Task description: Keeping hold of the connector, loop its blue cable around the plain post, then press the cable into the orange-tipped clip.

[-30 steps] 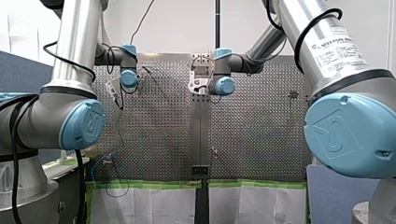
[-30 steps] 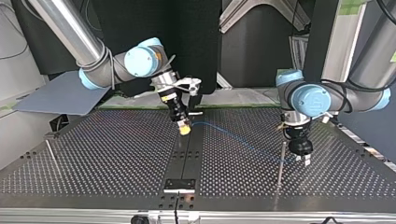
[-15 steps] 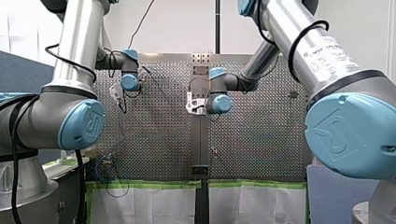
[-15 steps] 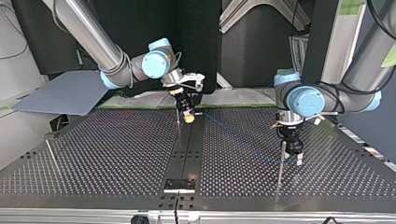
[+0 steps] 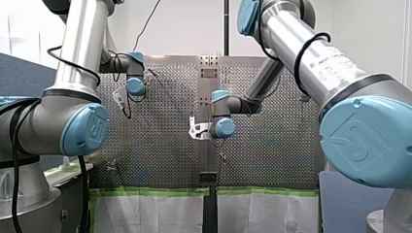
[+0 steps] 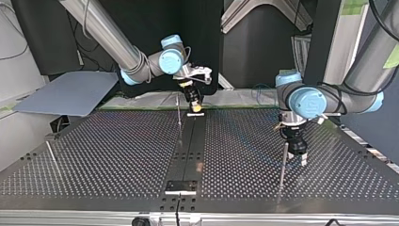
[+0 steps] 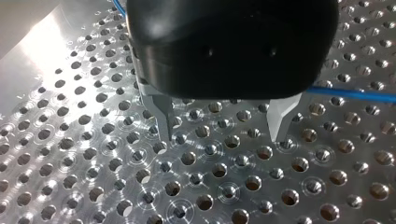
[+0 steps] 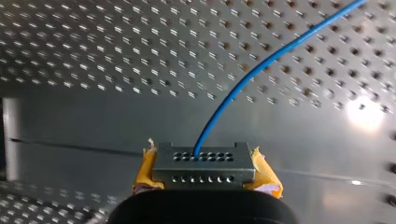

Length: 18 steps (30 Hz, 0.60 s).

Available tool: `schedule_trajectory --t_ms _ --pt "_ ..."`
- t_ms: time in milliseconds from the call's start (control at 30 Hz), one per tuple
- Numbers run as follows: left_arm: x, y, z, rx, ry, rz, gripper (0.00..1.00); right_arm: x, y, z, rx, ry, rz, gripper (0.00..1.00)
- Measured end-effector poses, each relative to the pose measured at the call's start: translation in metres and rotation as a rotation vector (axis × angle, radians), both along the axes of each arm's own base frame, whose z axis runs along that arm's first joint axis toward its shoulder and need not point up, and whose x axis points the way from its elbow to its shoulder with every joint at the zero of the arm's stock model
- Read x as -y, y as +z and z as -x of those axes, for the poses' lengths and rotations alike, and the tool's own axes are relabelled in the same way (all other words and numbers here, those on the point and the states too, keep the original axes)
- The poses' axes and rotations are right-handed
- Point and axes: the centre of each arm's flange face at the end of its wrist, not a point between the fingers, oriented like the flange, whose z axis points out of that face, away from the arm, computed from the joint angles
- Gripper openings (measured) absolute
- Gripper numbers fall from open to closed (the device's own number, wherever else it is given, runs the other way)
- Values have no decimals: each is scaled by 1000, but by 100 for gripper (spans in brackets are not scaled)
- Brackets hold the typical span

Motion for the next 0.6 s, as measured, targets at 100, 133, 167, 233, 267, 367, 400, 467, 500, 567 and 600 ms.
schedule_trajectory --t_ms 100,133,167,233,267,367,400,467,500,567,600 --pt "1 0 0 0 -1 1 100 -6 -21 -5 -5 -14 1 0" --pt "1 0 0 0 -1 1 100 -7 -27 -6 -6 -21 2 0" --pt "1 0 0 0 -2 1 100 -8 -33 -7 -8 -29 2 0" --pt "1 0 0 0 -2 1 100 -9 -48 -8 -9 -46 4 0" --pt "2 0 0 0 -3 1 100 -9 -54 -8 -9 -54 4 0" --pt "3 0 1 -1 -4 1 100 -10 -74 -7 -6 -80 1 0" --pt "3 0 1 -1 -5 1 100 -9 -81 -6 -2 -88 -1 0" --pt "3 0 1 -2 -5 1 100 -9 -92 -6 5 -98 -7 0" --pt "3 0 1 -2 -5 1 100 -9 -99 -5 12 -104 -12 0" --pt "3 0 1 -2 -5 1 100 -8 -112 -3 23 -112 -21 0" --pt "3 0 1 -2 -5 1 100 -7 -120 -1 31 -118 -26 0"
